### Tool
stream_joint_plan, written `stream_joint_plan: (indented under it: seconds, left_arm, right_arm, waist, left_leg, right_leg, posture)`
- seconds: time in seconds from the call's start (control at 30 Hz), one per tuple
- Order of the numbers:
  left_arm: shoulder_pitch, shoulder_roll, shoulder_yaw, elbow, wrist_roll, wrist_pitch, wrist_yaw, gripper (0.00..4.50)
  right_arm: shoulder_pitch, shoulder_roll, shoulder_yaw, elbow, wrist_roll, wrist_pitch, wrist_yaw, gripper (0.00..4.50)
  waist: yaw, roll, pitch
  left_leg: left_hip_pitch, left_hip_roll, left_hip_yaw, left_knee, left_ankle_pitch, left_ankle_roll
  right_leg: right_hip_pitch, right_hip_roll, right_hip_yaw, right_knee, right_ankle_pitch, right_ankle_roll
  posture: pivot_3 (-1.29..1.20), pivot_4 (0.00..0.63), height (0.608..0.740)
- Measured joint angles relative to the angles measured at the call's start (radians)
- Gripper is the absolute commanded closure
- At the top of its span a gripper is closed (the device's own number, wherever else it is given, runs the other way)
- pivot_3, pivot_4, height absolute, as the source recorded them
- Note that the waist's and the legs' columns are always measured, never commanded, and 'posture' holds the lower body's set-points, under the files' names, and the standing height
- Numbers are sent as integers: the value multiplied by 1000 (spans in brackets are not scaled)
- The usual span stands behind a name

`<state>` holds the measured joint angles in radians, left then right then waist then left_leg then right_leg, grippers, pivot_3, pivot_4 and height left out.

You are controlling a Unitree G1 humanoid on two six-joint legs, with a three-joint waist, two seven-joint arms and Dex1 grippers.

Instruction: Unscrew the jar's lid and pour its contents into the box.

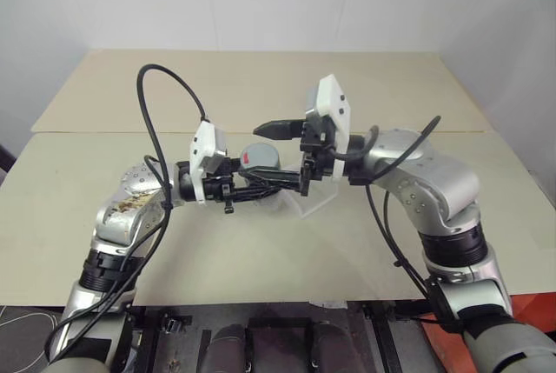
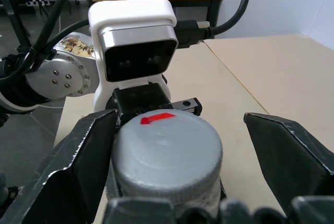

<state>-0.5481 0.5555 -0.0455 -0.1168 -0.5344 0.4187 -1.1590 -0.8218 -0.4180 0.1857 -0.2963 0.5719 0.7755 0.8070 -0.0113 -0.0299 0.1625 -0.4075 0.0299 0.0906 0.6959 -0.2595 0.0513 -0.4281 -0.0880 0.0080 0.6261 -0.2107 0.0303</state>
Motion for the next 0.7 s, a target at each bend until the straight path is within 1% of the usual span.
stream_joint_plan:
  seconds: [0.2,0.3,0.4,0.43,0.6,0.67,0.7]
  left_arm:
    - [-29,2,0,15,0,0,-32,2561]
    - [-31,4,0,21,0,0,-43,2561]
    - [-43,13,0,28,0,1,-51,2561]
    - [-46,16,-1,28,0,1,-55,2561]
    - [-53,32,-3,32,-1,6,-78,2561]
    - [-64,43,-10,36,-7,16,-112,2561]
    - [-67,48,-18,36,-16,20,-143,2561]
  right_arm:
    - [0,0,0,7,0,0,19,0]
    - [0,2,1,12,1,0,27,601]
    - [0,8,5,11,2,-2,42,1533]
    - [0,8,5,11,2,-4,44,1746]
    - [0,15,5,13,3,-8,65,1746]
    - [-1,14,4,41,13,-31,118,1746]
    - [-3,9,4,69,27,-53,177,1746]
  waist:
    - [-1,0,0]
    - [-1,0,0]
    - [-1,0,0]
    - [-1,0,0]
    - [-1,0,0]
    - [-1,0,0]
    - [-1,0,0]
  left_leg:
    - [0,0,0,0,0,0]
    - [0,0,0,0,0,0]
    - [0,0,0,0,0,0]
    - [0,0,0,0,0,0]
    - [0,0,0,0,0,0]
    - [0,0,0,0,0,0]
    - [0,0,0,0,0,0]
  right_leg:
    - [0,0,0,0,0,0]
    - [0,0,0,0,0,0]
    - [0,0,0,0,0,0]
    - [0,0,0,0,0,0]
    - [0,0,0,0,0,0]
    - [0,1,0,0,0,0]
    - [0,0,0,0,0,0]
  posture:
    - [0,150,740]
    - [0,150,740]
    - [0,150,740]
    - [0,150,740]
    - [0,150,740]
    - [0,150,740]
    - [0,150,740]
